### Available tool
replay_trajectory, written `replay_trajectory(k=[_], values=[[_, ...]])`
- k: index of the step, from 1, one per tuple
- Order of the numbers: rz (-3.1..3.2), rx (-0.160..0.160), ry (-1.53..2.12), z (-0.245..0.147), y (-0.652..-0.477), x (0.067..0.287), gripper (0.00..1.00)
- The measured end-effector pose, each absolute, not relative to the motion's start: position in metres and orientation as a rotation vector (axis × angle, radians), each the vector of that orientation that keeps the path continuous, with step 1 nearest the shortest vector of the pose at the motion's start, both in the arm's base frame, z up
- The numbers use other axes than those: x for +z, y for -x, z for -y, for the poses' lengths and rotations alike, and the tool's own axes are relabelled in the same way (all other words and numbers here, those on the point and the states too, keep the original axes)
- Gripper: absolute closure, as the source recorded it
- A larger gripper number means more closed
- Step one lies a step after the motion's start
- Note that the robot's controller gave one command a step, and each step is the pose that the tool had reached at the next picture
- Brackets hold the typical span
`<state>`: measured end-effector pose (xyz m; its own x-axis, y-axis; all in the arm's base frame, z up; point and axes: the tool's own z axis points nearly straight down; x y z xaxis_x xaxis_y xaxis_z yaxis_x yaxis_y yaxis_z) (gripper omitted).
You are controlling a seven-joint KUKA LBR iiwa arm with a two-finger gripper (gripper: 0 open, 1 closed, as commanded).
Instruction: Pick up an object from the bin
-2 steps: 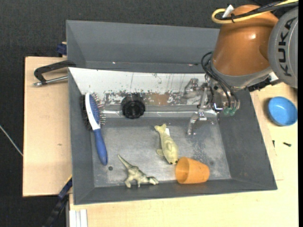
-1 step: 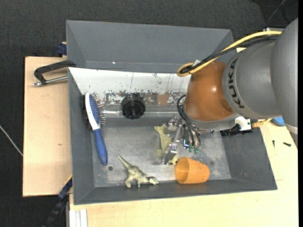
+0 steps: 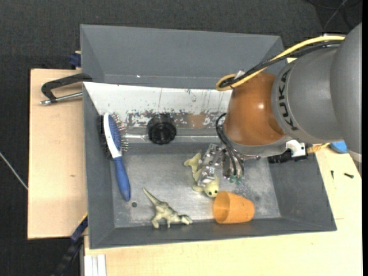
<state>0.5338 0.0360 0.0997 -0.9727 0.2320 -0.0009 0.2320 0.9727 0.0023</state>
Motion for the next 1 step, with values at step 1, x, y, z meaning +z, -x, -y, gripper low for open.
replay_trajectory(k=[1], values=[[-3.109, 0.007, -0.346, -0.0516, -0.5306, 0.2470, 1.00]])
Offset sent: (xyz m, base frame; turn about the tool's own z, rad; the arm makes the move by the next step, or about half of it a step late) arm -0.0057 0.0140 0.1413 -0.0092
